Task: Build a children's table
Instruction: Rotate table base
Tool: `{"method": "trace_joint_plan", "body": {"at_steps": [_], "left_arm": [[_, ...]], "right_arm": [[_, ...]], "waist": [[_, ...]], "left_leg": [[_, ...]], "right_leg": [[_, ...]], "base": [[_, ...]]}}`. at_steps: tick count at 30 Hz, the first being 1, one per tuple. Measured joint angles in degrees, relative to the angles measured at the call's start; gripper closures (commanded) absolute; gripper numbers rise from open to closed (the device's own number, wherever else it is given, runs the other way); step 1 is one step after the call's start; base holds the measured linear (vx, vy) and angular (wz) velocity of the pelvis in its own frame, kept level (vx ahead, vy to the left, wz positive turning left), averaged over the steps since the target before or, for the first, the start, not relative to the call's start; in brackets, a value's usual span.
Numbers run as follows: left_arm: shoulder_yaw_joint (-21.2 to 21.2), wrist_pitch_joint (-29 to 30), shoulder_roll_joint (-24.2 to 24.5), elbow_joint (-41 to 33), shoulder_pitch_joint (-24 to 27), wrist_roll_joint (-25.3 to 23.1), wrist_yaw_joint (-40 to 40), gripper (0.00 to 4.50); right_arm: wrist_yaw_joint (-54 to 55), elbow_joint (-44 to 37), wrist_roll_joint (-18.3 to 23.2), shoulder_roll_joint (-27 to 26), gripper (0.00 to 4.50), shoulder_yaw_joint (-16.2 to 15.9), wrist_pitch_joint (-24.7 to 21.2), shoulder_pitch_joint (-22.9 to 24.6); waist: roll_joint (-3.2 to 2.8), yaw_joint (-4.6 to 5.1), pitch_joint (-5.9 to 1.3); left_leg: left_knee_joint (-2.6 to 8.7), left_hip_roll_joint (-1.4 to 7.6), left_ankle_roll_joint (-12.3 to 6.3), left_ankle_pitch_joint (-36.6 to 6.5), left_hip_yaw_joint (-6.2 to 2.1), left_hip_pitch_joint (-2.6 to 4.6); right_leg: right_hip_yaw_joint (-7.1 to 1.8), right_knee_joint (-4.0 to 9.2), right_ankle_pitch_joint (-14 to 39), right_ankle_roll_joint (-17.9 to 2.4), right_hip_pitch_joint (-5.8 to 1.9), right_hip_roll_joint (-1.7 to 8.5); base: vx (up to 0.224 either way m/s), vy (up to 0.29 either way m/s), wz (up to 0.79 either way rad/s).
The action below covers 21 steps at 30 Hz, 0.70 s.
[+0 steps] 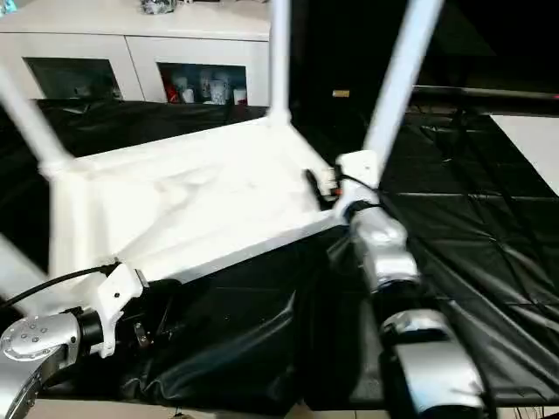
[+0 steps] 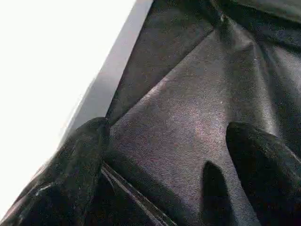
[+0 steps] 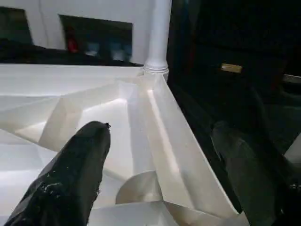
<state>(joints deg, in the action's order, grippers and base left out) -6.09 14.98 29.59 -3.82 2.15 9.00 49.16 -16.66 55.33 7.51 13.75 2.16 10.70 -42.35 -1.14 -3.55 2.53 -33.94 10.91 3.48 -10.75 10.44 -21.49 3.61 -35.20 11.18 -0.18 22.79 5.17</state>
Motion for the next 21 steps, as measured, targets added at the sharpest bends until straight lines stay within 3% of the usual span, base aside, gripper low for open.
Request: {"method": "trace_joint_plan", "body": {"at_steps": [9, 21], "left_arm": [[0.4, -1.9, 0.0, 0.6, 1.0, 0.2, -0.8, 0.1], [6.8, -5.4, 3.5, 4.4, 6.8, 2.7, 0.3, 0.1]], "right_arm": [[-0.1, 8.4, -1.0, 4.9, 0.69, 1.7, 2.5, -3.5], [-0.2, 15.3, -2.5, 9.1, 0.69, 2.6, 5.0, -6.7]], "waist": [[0.0, -0.08, 0.0], [-0.14, -0.05, 0.04]], "left_leg": [[-0.15, 0.02, -0.02, 0.0, 0.0, -0.14], [-0.27, 0.06, -0.02, 0.0, -0.01, -0.25]], "right_leg": [[0.03, 0.0, 0.0, 0.0, 0.04, 0.01], [0.05, -0.1, 0.0, 0.0, 0.12, 0.02]], "base": [[0.0, 0.0, 0.0], [0.0, 0.0, 0.0]]}}
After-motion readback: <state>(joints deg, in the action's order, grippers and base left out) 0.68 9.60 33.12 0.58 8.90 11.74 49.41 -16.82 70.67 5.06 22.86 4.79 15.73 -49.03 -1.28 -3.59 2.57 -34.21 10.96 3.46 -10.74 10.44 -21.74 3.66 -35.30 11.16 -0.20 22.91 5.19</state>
